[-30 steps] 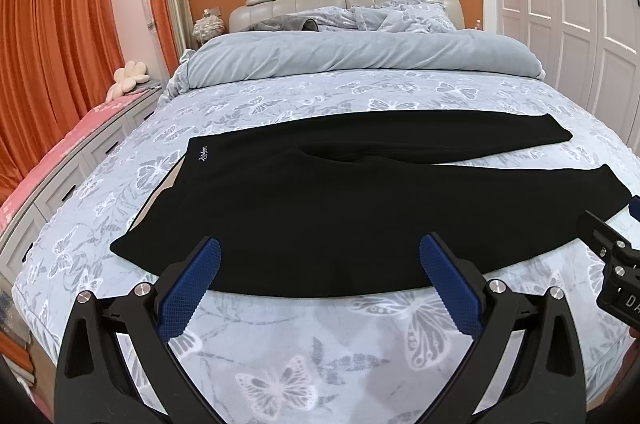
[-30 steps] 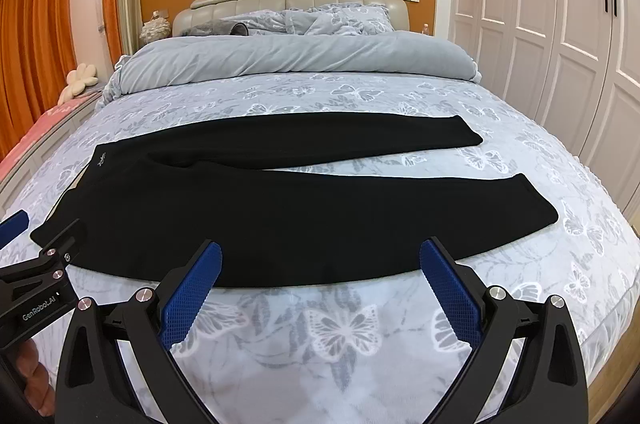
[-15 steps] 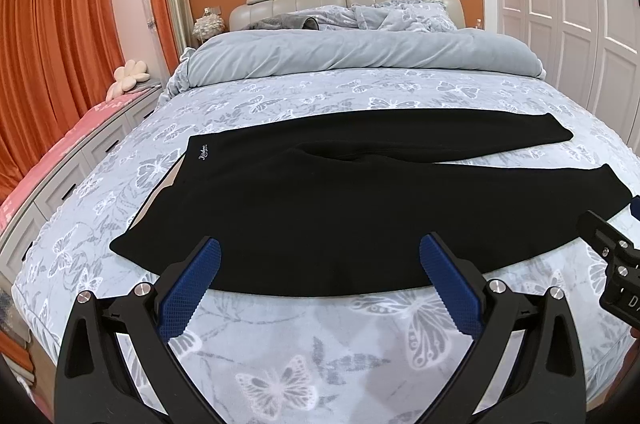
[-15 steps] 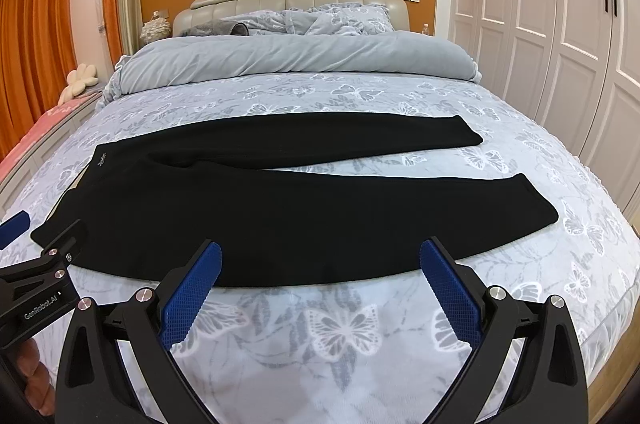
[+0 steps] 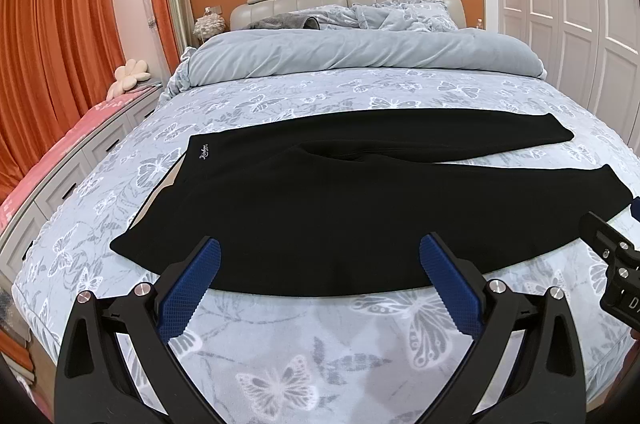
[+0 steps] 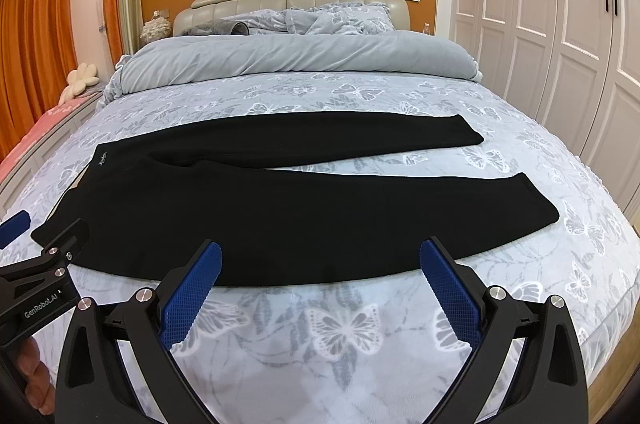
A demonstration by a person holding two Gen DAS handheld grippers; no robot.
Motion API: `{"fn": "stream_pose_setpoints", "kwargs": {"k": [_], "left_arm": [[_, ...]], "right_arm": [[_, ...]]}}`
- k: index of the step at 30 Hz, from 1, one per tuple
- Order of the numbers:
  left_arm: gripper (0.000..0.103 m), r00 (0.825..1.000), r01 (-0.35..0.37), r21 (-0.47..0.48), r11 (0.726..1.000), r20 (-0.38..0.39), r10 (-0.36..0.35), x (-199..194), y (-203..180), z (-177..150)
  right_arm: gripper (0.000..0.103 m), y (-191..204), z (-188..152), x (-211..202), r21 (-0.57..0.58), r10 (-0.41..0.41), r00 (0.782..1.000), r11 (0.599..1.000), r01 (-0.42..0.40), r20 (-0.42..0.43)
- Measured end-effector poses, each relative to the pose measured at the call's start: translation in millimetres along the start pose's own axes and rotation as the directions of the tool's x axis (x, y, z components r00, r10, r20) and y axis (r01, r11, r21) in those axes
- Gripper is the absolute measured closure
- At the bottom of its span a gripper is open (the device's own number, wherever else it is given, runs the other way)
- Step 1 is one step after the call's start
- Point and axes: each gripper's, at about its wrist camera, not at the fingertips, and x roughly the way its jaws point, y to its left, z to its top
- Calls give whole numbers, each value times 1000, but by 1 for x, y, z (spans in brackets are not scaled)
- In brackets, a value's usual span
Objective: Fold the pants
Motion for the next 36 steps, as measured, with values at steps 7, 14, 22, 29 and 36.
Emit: {"fn": "stream_pose_setpoints", "kwargs": {"k": [7, 14, 22, 29, 36], "left_arm": [[5, 1000, 0, 0, 1000, -2, 0, 0, 1, 0], [5, 1000, 1, 0, 1000, -3, -1, 0, 1, 0], [5, 996, 60, -42, 997, -61, -62, 17, 21, 9], [5, 979, 127, -122, 984, -141, -144, 87, 80, 56], [5, 961, -45, -283, 958, -273, -35, 246, 185, 118]], "right_arm": [[5, 0, 0, 0, 1, 1, 1000, 1000, -1, 0], [5, 0, 0, 0, 1, 2, 1000, 1000, -2, 0], [5, -41, 23, 28, 51, 117, 989, 992, -113, -86], [5, -159, 100, 143, 22, 2, 989, 1000, 1, -147], [5, -270, 163, 286, 189, -42, 975, 978, 84, -218]]}}
